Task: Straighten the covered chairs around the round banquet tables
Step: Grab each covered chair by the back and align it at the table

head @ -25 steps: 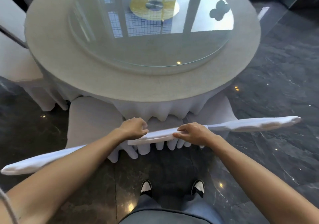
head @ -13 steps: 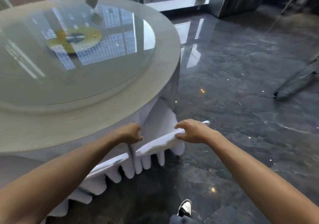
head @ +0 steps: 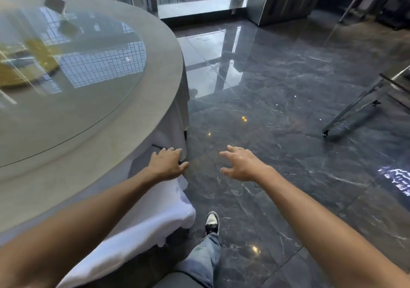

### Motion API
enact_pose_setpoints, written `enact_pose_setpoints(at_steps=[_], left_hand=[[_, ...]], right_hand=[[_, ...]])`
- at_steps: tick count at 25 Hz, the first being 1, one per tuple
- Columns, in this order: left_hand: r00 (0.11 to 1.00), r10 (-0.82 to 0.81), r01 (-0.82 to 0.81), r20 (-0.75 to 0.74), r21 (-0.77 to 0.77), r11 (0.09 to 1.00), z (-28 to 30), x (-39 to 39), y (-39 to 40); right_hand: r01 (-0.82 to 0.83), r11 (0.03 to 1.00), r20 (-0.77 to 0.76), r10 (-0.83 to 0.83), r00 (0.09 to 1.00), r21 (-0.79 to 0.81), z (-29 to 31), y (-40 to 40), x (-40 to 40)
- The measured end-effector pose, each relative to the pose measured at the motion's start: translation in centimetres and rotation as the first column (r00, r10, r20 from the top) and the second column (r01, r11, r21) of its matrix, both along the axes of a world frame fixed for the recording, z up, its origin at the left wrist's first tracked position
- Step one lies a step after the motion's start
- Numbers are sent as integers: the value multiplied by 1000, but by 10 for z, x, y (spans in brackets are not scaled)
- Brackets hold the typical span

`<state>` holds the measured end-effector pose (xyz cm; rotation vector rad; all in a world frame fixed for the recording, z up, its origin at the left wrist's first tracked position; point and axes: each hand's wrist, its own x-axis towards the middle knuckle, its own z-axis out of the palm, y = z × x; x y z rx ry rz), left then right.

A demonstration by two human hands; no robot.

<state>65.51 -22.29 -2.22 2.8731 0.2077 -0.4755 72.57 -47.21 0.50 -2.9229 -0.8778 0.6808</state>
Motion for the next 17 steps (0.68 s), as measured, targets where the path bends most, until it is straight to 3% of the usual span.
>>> enact_pose_setpoints(at_steps=[4, 8, 17], left_hand=[[1000, -17, 17, -5, 65, 998, -38, 132, -51], [1000, 6, -7, 4, 72, 997, -49, 241, -79], [988, 104, -101, -112, 25, 995, -46, 479, -57]], right_hand=[[48, 999, 107, -49, 993, 10, -35, -20, 109], [51, 999, 111, -51, 992, 5, -42, -36, 227], [-35, 998, -74, 31, 997, -51, -66, -28, 510]])
